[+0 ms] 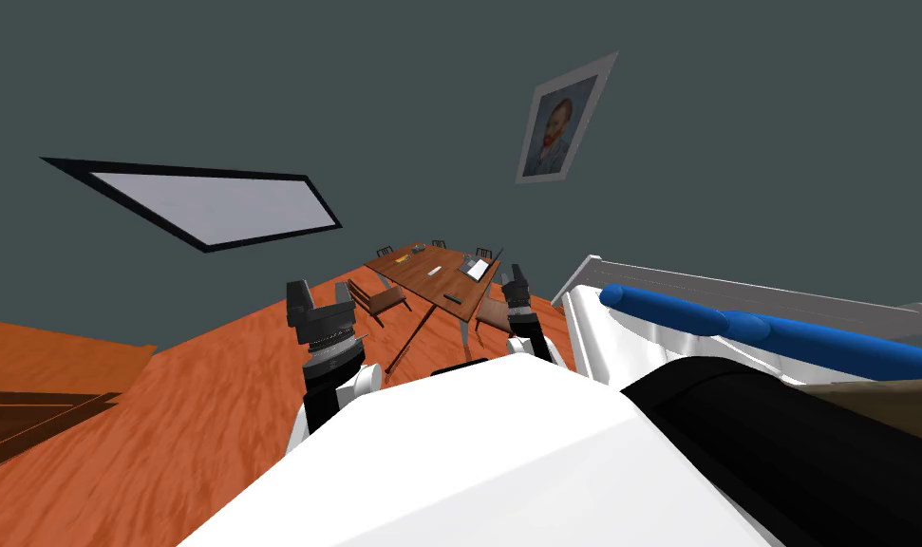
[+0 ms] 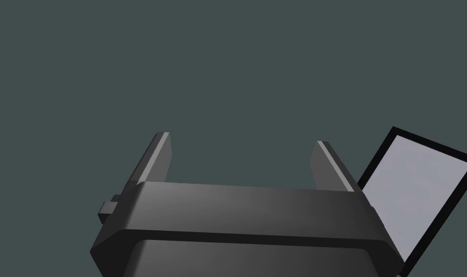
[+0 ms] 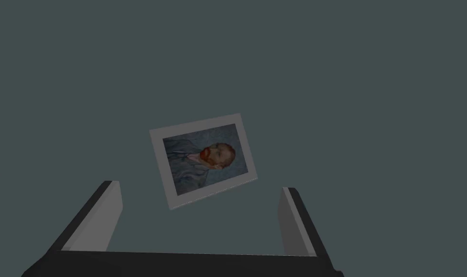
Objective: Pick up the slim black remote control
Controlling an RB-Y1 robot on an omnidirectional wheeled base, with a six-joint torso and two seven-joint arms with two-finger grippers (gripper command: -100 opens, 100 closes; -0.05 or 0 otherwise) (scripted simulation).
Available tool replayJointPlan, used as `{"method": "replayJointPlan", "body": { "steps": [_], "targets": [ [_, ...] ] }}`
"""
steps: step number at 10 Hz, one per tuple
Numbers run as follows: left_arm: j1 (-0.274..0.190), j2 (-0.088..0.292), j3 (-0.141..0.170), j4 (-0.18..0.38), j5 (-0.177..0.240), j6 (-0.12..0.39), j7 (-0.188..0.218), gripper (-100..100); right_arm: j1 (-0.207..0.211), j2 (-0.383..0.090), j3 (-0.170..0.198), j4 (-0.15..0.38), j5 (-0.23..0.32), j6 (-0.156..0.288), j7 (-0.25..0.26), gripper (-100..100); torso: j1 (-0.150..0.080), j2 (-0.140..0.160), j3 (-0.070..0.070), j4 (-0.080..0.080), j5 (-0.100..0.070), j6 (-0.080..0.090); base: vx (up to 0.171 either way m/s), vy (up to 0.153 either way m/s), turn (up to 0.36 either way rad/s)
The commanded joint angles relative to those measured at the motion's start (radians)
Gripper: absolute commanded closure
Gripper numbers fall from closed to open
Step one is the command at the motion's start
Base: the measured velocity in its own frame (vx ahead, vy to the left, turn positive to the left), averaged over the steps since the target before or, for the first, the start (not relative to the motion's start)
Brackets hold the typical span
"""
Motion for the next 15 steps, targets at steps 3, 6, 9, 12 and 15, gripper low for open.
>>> {"method": "replayJointPlan", "body": {
  "steps": [3,6,9,12,15],
  "targets": [
    [0.000,0.000,0.000,0.000,0.000,0.000,0.000,0,0.021,-0.111,0.007,0.016,-0.022,0.045,0.035,-100,0.001,0.000,0.000,0.000,0.000,0.000,-0.008,0.030,0.090],
    [0.000,0.000,0.000,0.000,0.000,0.000,0.000,0,0.043,-0.188,0.013,0.033,-0.046,0.090,0.071,-100,0.002,0.001,0.001,0.000,0.000,0.000,-0.016,0.041,0.088],
    [0.000,0.000,0.000,0.000,0.000,0.000,0.000,0,0.072,-0.265,0.020,0.053,-0.076,0.148,0.117,-100,0.003,0.002,0.001,0.000,0.001,0.000,-0.020,0.059,0.119],
    [0.000,0.000,0.000,0.000,0.000,0.000,0.000,0,0.106,-0.334,0.028,0.075,-0.112,0.214,0.171,-100,0.003,0.001,0.001,0.000,0.001,0.000,-0.014,0.064,0.124],
    [0.000,0.000,0.000,0.000,0.000,0.000,0.000,0,0.144,-0.403,0.036,0.099,-0.151,0.287,0.230,-100,0.006,0.002,0.001,0.000,0.001,0.000,-0.025,0.090,0.176]
  ]
}}
